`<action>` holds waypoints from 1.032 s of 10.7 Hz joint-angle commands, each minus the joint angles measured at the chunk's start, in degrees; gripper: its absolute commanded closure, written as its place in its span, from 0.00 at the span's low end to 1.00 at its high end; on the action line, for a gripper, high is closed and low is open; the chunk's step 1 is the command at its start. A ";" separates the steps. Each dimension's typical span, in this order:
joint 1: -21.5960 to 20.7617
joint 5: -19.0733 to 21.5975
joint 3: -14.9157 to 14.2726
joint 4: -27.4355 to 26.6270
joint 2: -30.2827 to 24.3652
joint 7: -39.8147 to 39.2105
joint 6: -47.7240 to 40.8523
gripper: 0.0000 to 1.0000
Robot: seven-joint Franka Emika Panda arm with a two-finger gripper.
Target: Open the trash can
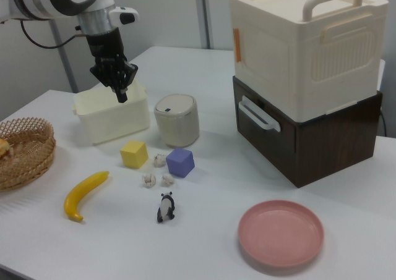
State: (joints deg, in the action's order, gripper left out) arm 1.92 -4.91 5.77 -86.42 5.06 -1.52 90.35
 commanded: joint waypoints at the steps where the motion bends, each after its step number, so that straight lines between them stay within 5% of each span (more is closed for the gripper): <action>1: -1.57 0.78 -0.33 -0.42 -0.05 0.38 2.97 1.00; 5: -2.53 0.86 -0.33 -0.51 0.99 0.38 11.05 1.00; 11: -2.45 0.60 -0.33 -0.33 9.51 1.25 33.19 1.00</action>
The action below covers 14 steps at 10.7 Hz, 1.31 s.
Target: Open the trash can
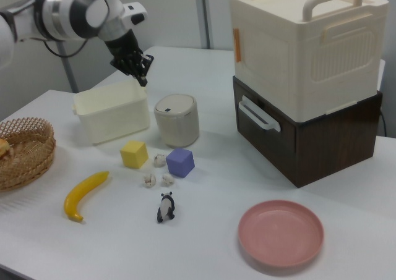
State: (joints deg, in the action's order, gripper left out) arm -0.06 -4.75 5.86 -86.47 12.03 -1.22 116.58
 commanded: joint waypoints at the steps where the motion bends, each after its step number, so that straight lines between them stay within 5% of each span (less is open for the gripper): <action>1: -0.47 0.53 -0.41 -0.36 3.95 0.95 10.48 1.00; 14: -1.35 -0.35 -0.84 -0.45 16.80 0.69 30.02 1.00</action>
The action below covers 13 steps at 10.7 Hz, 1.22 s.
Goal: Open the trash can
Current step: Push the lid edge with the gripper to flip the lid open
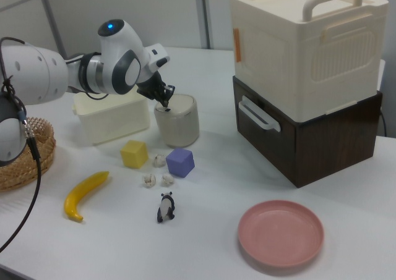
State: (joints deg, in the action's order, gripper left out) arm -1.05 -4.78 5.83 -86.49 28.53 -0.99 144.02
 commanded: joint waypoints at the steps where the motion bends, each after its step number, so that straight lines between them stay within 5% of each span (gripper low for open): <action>1: -0.19 -0.32 -0.91 -0.44 0.12 0.55 2.58 1.00; 9: -0.19 -0.06 -0.99 -2.37 0.04 0.55 2.14 1.00; 13: -0.10 0.12 -1.08 -1.76 -5.57 0.29 -4.42 1.00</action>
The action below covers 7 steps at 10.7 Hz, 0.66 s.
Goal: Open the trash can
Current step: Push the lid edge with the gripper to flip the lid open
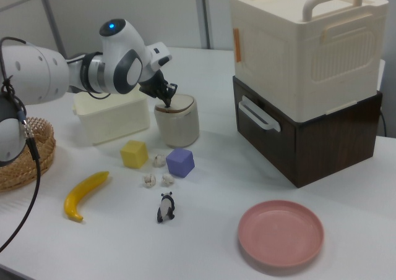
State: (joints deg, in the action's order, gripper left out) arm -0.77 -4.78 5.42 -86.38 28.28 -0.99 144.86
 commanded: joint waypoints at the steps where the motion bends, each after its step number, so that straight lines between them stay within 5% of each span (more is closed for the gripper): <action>1: -0.37 0.21 -0.59 -1.60 -7.25 0.11 -7.72 1.00; 7: -0.37 0.38 -0.59 -1.15 -18.68 0.55 -31.69 1.00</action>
State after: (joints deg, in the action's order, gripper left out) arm -0.87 -4.77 5.41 -85.60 14.20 -0.99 121.25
